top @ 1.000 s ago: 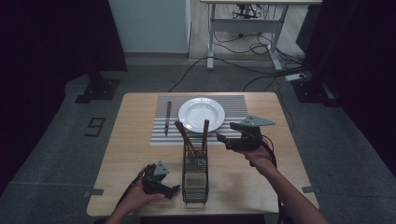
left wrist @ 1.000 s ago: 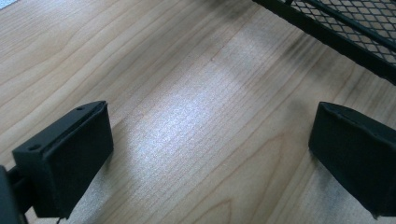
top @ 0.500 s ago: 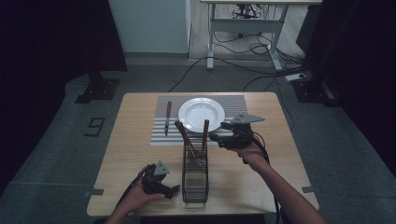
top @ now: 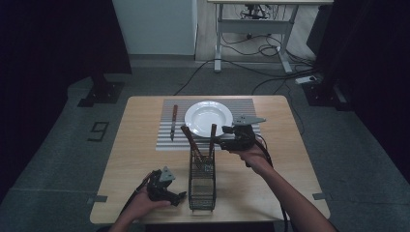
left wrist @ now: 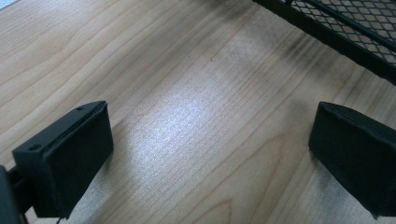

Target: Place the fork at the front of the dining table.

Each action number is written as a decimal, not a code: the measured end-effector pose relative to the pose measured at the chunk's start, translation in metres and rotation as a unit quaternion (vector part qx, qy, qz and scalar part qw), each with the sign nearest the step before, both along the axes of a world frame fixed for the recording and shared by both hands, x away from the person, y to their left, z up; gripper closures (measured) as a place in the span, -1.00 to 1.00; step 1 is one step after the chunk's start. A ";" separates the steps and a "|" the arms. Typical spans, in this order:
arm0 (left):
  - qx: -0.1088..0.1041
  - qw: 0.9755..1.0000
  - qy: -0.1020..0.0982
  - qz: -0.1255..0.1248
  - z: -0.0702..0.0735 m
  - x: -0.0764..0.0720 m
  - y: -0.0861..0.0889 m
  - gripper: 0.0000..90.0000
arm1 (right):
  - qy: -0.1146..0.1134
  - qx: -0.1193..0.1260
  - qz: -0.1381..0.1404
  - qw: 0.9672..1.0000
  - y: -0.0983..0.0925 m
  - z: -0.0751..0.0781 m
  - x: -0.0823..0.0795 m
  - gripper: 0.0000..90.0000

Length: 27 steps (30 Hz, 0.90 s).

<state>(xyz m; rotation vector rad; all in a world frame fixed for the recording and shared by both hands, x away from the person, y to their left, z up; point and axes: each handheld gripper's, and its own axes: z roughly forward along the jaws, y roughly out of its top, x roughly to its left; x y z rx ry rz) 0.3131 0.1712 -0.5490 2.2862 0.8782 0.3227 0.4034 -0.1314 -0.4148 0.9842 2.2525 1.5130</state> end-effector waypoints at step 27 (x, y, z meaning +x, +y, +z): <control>-0.001 1.000 0.000 0.001 0.000 0.000 0.000 -1.00 | 0.016 0.024 0.014 0.999 0.014 -0.012 0.013 0.48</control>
